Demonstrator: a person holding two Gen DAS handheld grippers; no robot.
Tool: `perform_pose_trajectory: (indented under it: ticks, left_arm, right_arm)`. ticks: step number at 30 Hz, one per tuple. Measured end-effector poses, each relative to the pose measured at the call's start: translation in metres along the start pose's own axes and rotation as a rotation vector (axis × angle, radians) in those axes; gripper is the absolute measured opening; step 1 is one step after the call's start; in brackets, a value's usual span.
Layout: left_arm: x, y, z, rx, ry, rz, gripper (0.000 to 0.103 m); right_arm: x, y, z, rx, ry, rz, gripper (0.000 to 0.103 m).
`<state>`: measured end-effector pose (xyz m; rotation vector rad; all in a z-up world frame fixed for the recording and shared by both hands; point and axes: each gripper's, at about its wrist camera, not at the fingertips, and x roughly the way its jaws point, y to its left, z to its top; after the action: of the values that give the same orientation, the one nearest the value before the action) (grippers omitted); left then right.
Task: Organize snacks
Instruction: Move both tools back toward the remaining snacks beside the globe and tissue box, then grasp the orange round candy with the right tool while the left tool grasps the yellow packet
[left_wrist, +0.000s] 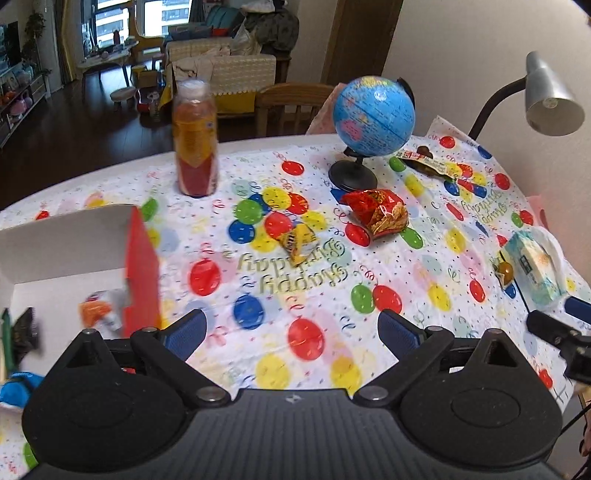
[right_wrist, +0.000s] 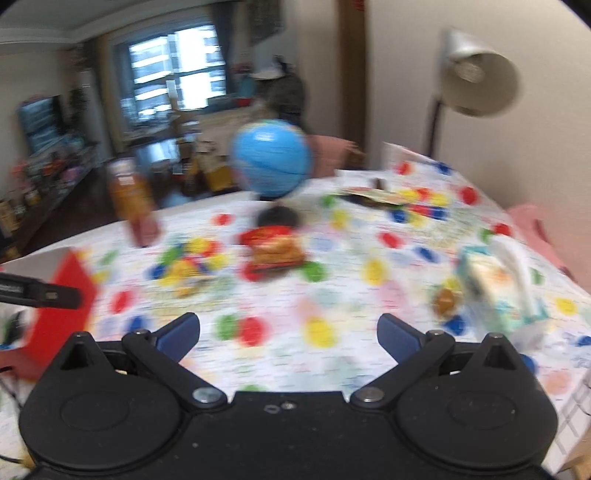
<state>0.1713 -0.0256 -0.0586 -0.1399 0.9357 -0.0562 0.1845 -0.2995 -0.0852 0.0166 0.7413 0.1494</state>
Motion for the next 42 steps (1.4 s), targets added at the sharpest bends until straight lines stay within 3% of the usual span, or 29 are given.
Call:
perform_pose_trajectory:
  ticks: [8,16,20,26,32,36,39,42]
  left_arm:
    - [0.057,-0.033,0.025,-0.01,0.017,0.064,0.1]
    - [0.107,-0.058,0.044,-0.031,0.038,0.123,0.1]
    - [0.128,-0.062,0.05,-0.035,0.05,0.147,0.1]
    - [0.158,-0.053,0.057,-0.095,0.091,0.188,0.1]
    - [0.182,-0.032,0.061,-0.185,0.123,0.221,0.099]
    - [0.198,-0.025,0.064,-0.196,0.14,0.238,0.099]
    - [0.208,-0.021,0.067,-0.209,0.157,0.23,0.089]
    - [0.214,-0.02,0.068,-0.204,0.163,0.224,0.084]
  right_arm:
    - [0.051,-0.085,0.0,0.147,0.021,-0.156,0.097]
    - [0.106,-0.136,-0.007,0.343,0.075,-0.248,0.08]
    - [0.126,-0.149,-0.006,0.4,0.08,-0.294,0.077]
    - [0.155,-0.17,-0.008,0.592,0.097,-0.345,0.065]
    - [0.172,-0.164,-0.006,0.615,0.067,-0.437,0.065]
    - [0.183,-0.16,-0.005,0.621,0.069,-0.459,0.058]
    - [0.192,-0.162,-0.008,0.627,0.077,-0.466,0.053]
    - [0.193,-0.165,-0.008,0.628,0.063,-0.459,0.053]
